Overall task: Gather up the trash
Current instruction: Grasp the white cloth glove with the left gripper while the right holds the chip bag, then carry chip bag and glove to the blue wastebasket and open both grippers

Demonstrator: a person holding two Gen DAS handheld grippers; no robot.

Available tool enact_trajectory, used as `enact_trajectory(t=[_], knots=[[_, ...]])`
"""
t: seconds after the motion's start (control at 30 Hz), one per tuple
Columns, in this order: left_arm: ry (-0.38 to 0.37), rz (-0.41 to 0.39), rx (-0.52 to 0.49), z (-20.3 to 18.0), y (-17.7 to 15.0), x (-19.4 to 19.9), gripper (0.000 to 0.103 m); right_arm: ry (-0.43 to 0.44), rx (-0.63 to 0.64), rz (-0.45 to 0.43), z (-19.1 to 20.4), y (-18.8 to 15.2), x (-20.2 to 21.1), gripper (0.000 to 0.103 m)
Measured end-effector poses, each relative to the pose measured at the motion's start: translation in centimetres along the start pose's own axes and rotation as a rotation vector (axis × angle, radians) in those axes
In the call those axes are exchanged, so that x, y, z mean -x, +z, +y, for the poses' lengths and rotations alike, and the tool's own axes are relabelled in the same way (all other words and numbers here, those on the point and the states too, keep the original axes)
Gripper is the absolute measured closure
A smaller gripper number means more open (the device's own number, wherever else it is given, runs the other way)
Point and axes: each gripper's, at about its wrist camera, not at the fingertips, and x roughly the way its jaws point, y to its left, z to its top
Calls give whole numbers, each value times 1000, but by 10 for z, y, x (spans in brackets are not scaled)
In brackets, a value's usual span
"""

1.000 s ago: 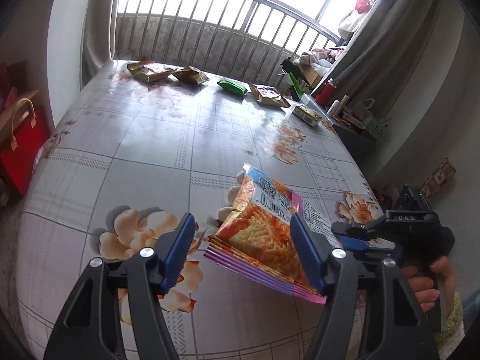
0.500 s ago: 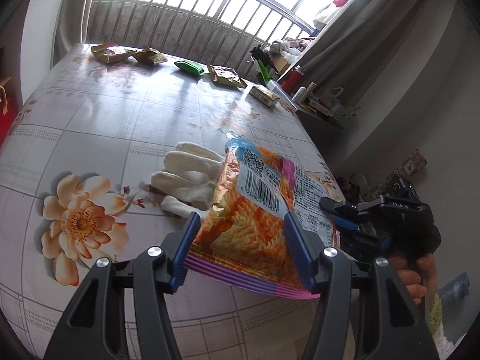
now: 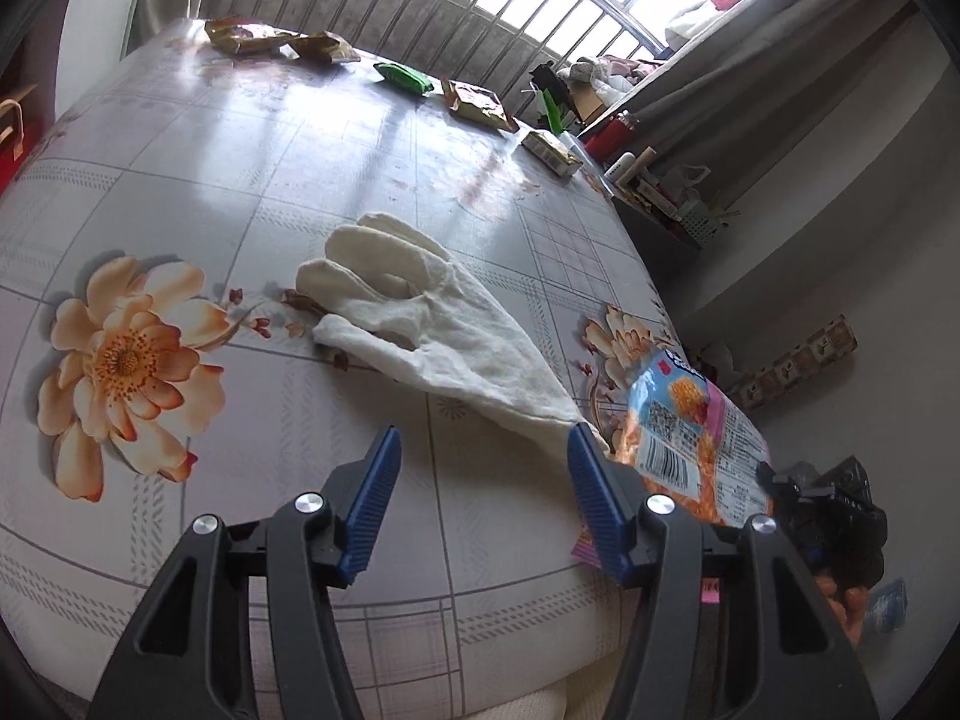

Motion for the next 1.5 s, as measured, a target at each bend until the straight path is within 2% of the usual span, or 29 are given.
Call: enact_trajectory(t=[0.27, 0.4, 0.5, 0.63, 0.93, 1.17, 1.5], knots=[[159, -28, -4, -16, 20, -40, 47, -15, 14, -52, -5, -11, 15, 102], [228, -65, -54, -29, 26, -55, 47, -12, 12, -66, -7, -12, 15, 102], [289, -84, -127, -37, 28, -65, 48, -11, 11, -68, -8, -10, 11, 102], [359, -95, -248, -47, 28, -77, 60, -7, 14, -69, -10, -15, 11, 102], [391, -89, -374, -62, 18, -78, 87, 19, -6, -67, -18, -13, 11, 102], [375, -91, -400, -69, 8, -69, 92, 38, -3, -68, -19, -12, 14, 102], [392, -158, -448, -81, 0, -43, 95, 94, 16, -99, -14, -13, 26, 102]])
